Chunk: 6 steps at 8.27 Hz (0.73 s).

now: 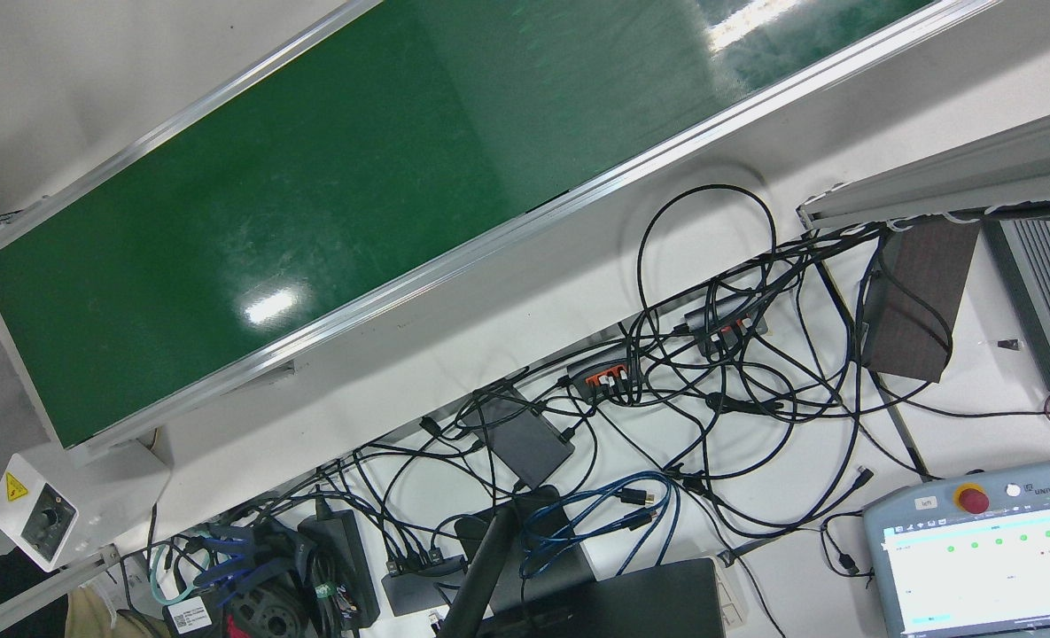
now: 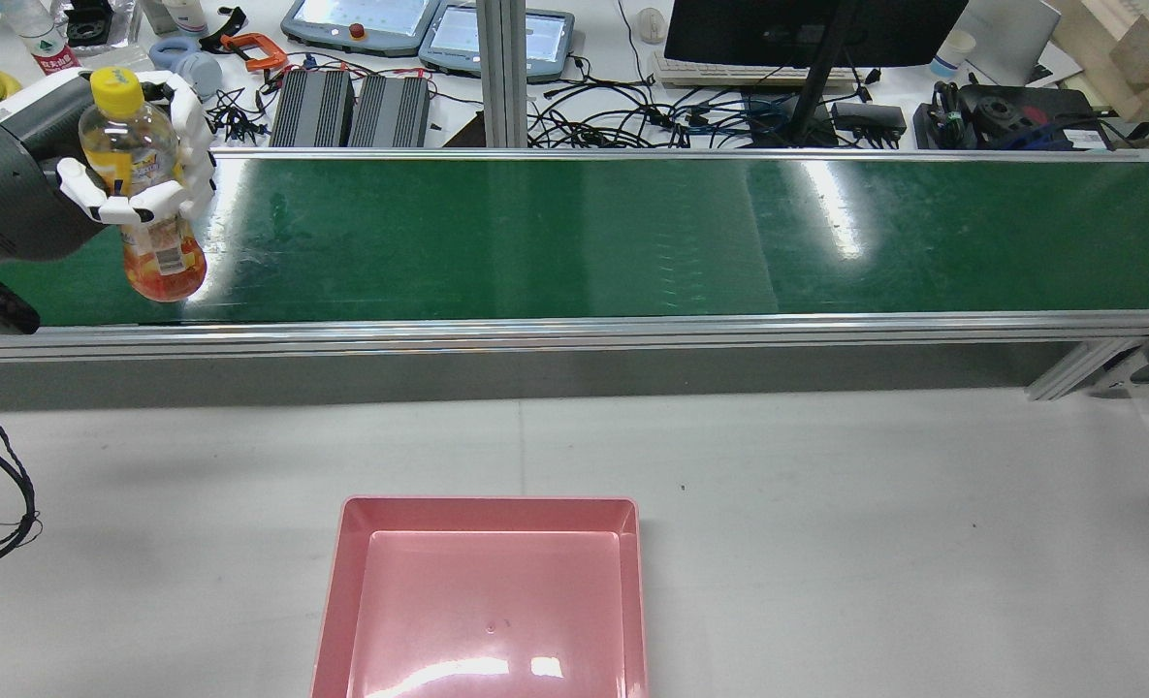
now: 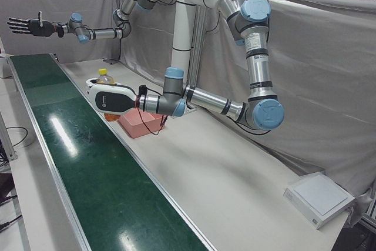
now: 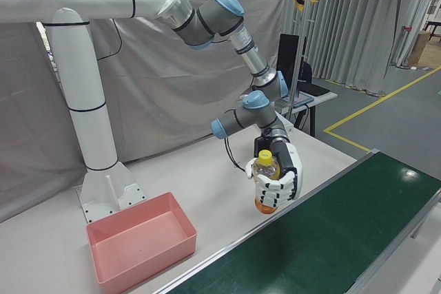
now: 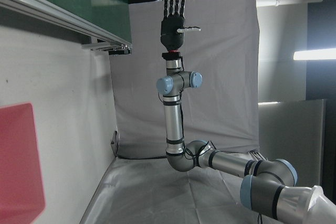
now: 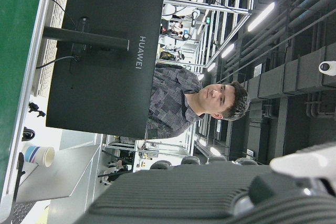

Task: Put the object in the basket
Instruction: 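Reach the left hand to the bottle on the belt and close fingers around it, then lift the bottle off the belt and carry it toward the pink tray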

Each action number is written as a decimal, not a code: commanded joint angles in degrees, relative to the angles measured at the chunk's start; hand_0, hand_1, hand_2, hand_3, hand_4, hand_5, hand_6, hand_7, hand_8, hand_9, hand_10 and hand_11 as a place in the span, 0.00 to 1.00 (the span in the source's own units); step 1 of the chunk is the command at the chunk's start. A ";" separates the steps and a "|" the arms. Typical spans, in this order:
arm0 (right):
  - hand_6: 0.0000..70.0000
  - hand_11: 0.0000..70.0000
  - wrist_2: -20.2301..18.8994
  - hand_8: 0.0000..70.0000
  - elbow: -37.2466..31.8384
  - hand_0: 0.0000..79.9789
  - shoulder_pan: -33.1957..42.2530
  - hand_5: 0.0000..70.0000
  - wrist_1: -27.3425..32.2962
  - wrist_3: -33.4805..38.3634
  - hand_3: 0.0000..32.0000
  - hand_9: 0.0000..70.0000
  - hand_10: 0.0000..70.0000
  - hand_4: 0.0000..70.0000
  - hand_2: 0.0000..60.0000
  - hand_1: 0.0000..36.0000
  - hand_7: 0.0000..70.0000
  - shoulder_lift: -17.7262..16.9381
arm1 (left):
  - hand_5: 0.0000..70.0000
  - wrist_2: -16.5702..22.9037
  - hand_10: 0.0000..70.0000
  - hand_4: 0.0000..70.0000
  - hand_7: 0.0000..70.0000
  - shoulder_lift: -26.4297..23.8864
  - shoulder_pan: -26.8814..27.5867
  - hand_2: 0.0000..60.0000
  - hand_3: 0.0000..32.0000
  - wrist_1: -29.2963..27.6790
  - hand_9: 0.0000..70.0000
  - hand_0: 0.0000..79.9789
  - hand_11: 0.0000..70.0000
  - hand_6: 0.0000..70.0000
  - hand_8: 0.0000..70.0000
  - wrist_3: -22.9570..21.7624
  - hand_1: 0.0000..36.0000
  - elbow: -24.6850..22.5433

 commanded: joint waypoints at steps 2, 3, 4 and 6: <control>0.00 0.00 0.00 0.00 0.00 0.00 0.00 0.00 0.03 0.00 0.00 0.00 0.00 0.00 0.00 0.00 0.00 0.00 | 1.00 -0.41 1.00 1.00 1.00 1.82 13.61 1.00 0.00 3.00 1.00 0.83 1.00 1.00 1.00 8.92 0.50 -10.31; 0.00 0.00 0.00 0.00 0.00 0.00 0.00 0.00 0.03 0.00 0.00 0.00 0.00 0.00 0.00 0.00 0.00 0.00 | 1.00 -4.17 1.00 1.00 1.00 1.73 18.71 1.00 0.00 3.27 1.00 0.84 1.00 1.00 1.00 11.74 0.51 -11.02; 0.00 0.00 0.00 0.00 0.00 0.00 0.00 0.00 0.03 -0.09 0.00 0.00 0.00 0.00 0.00 0.00 0.00 0.00 | 1.00 -8.03 1.00 1.00 1.00 1.47 24.41 1.00 0.00 3.19 1.00 0.86 1.00 1.00 1.00 12.56 0.51 -11.02; 0.00 0.00 0.00 0.00 0.00 0.00 0.00 0.00 -0.06 0.00 0.00 0.00 0.00 0.00 0.00 0.00 0.00 0.00 | 1.00 -12.10 1.00 1.00 1.00 -1.50 32.52 0.95 0.00 4.14 1.00 0.88 1.00 1.00 1.00 17.28 0.52 -10.76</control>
